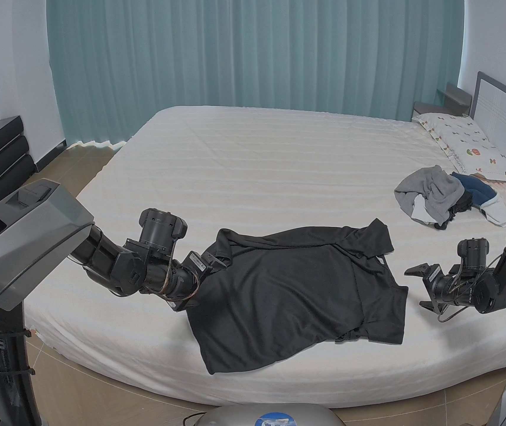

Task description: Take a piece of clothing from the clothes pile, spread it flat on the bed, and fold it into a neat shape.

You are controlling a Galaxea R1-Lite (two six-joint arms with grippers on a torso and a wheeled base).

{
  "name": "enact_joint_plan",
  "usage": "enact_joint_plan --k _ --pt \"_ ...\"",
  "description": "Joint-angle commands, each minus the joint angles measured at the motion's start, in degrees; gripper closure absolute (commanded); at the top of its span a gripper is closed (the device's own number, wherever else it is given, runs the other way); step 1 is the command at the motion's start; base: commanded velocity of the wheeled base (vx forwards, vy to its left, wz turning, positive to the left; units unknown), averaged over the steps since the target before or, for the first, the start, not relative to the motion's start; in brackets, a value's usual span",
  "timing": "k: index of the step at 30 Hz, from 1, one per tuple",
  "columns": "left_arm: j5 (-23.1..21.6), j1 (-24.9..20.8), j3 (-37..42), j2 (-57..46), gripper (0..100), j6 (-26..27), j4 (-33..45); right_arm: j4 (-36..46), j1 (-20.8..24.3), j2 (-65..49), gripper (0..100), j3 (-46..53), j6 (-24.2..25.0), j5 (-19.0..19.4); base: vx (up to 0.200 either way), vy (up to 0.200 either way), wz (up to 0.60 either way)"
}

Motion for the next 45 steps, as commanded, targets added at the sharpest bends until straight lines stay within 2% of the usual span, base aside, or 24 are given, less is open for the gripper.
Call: enact_joint_plan --k 1,7,13,24,30,33,36,41,45 --pt "0.2 0.1 0.0 -0.5 0 -0.1 0.1 -0.1 0.2 0.1 0 0.7 0.0 0.0 0.0 0.0 0.0" --pt "-0.4 1.0 -0.5 -0.5 0 -2.5 -0.1 -0.2 0.9 -0.1 0 1.4 0.0 0.0 0.0 0.0 0.0" --pt "0.1 1.9 -0.8 -0.1 0 -2.3 -0.1 -1.1 2.0 -0.2 0 2.4 0.0 -0.2 0.0 0.0 0.0" --pt "-0.1 2.1 -0.8 -0.1 0 -2.4 -0.2 -6.0 3.4 0.2 0 4.6 0.0 -0.3 0.164 0.0 0.0" --pt "0.3 2.3 -0.3 0.1 0 -2.2 -4.3 -6.0 3.4 0.3 0 4.6 0.0 -0.2 0.0 0.0 0.0" --pt "2.5 2.3 -0.9 1.9 0 -2.1 -6.2 -6.0 3.4 0.4 0 4.6 0.0 -0.2 0.0 0.0 0.0" --pt "6.7 1.8 -1.1 3.3 0 -1.7 -9.0 -6.0 3.5 0.7 0 4.6 0.0 -0.2 0.0 0.0 0.0" --pt "9.4 1.8 -3.0 5.2 0 -1.5 -10.8 -6.0 3.4 0.7 0 4.6 0.0 -0.2 0.0 0.0 0.0" --pt "11.9 2.0 -5.2 7.8 0 0.8 -10.7 -6.0 3.4 0.7 0 4.7 0.0 -0.2 0.0 0.0 0.0"
